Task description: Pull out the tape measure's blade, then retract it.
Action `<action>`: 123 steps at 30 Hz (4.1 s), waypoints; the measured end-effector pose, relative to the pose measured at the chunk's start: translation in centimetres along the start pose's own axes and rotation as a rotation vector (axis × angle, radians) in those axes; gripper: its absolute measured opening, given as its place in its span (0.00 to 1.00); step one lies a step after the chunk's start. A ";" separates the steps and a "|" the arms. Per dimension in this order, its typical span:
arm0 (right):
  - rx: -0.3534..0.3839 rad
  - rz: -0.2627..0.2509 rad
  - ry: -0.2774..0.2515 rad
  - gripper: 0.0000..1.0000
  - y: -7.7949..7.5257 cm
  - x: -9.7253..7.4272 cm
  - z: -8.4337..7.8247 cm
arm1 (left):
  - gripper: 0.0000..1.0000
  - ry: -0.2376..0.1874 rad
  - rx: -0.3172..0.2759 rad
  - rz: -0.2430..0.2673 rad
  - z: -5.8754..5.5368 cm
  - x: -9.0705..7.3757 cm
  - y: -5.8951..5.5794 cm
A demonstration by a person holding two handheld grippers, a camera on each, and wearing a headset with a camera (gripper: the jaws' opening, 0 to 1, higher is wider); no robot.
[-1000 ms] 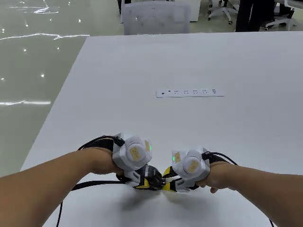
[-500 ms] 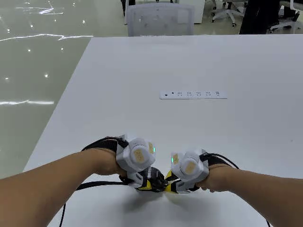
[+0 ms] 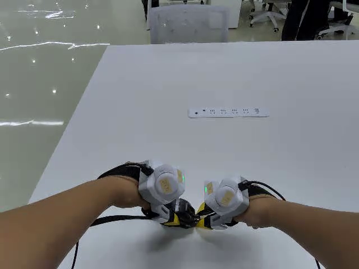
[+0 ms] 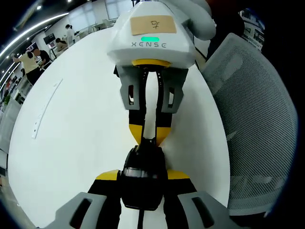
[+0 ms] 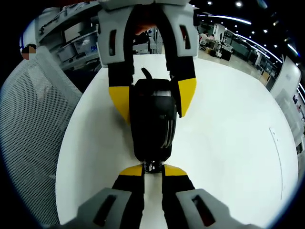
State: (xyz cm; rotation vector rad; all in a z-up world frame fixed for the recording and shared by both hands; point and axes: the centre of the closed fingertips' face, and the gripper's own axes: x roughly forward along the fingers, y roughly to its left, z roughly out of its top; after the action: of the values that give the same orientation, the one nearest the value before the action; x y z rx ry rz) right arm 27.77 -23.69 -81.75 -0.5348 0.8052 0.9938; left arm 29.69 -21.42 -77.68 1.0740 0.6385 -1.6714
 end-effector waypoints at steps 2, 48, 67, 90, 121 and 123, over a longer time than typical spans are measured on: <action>0.002 0.001 0.000 0.10 0.0 -0.2 -0.3 | 0.31 -0.002 -0.003 0.000 0.0 0.0 0.0; 0.072 -0.007 0.034 0.11 -0.6 -4.4 -5.9 | 0.30 -0.012 -0.029 0.012 -0.1 0.1 0.1; 0.078 -0.012 0.047 0.11 -0.8 -5.9 -8.0 | 0.30 -0.016 -0.034 0.018 0.0 0.1 0.1; 0.106 -0.015 0.072 0.11 -1.0 -7.4 -10.0 | 0.30 -0.019 -0.045 0.019 0.0 0.1 0.3; 0.126 -0.029 0.101 0.11 -1.5 -9.9 -13.2 | 0.31 -0.018 -0.045 0.017 0.1 0.3 0.4; 0.134 -0.033 0.097 0.11 -1.5 -10.0 -13.4 | 0.31 -0.019 -0.046 0.016 0.1 0.3 0.4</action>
State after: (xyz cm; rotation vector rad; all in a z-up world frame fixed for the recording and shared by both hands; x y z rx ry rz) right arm 21.48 -39.24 -81.79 -0.4824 0.9394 0.8817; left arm 30.01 -21.78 -77.87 1.0271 0.6518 -1.6436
